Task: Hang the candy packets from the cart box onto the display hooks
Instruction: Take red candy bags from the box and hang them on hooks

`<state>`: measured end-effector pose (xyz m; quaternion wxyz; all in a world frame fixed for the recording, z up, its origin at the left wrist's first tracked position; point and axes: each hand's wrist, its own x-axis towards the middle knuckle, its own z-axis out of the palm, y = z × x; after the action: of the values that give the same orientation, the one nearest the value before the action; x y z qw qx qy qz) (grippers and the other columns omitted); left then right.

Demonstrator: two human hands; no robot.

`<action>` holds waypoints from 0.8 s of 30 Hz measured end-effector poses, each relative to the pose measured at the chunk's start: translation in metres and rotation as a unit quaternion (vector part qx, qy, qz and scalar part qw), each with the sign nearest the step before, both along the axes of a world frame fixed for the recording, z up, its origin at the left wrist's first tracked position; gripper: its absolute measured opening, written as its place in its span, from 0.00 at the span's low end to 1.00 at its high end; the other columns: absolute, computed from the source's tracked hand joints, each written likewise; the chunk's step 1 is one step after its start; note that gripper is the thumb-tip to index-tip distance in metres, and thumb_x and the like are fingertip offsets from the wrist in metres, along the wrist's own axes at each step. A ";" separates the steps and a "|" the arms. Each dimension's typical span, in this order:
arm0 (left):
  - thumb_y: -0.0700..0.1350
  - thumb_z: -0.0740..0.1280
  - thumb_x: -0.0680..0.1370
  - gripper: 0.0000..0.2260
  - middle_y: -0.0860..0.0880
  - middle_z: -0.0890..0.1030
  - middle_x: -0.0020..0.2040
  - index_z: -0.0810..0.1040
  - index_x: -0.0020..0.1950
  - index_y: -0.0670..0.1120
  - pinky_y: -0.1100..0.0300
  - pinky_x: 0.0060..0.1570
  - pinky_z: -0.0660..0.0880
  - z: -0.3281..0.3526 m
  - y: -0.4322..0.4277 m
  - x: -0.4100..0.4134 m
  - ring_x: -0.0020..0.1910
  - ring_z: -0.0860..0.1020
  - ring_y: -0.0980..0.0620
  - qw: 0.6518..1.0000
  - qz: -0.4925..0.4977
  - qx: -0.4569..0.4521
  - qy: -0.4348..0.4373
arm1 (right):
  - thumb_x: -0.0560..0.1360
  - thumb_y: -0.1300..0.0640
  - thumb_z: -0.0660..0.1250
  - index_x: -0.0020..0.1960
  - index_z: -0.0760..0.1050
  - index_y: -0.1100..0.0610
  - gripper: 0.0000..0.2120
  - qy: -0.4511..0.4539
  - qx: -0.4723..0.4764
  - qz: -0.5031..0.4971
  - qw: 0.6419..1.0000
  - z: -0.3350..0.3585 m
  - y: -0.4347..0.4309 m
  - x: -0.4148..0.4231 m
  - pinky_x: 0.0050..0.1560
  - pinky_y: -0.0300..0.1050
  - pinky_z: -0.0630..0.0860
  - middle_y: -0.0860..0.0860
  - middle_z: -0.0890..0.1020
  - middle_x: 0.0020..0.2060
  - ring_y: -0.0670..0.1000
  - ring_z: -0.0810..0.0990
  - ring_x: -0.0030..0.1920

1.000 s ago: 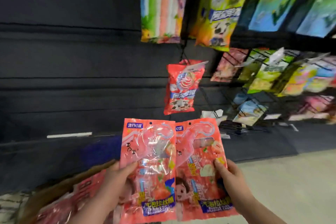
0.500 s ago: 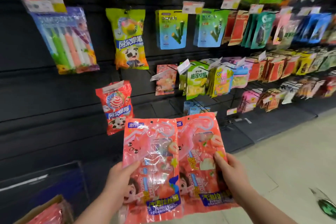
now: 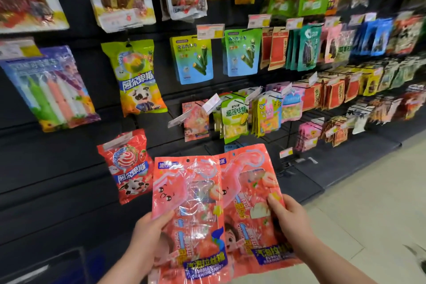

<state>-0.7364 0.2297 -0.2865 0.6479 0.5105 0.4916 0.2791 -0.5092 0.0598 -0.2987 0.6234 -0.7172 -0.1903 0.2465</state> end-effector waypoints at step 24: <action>0.43 0.72 0.74 0.06 0.44 0.86 0.48 0.83 0.51 0.45 0.40 0.62 0.72 -0.028 0.147 0.145 0.52 0.82 0.41 0.999 0.042 -0.021 0.017 | 0.77 0.48 0.65 0.45 0.79 0.49 0.07 -0.016 -0.051 0.048 0.997 -0.012 0.183 0.165 0.52 0.56 0.80 0.51 0.86 0.44 0.53 0.84 0.46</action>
<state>-0.5911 0.3771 -0.3140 0.6381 0.4802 0.5293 0.2866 -0.3445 0.2429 -0.3108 0.5701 -0.7421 -0.2217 0.2741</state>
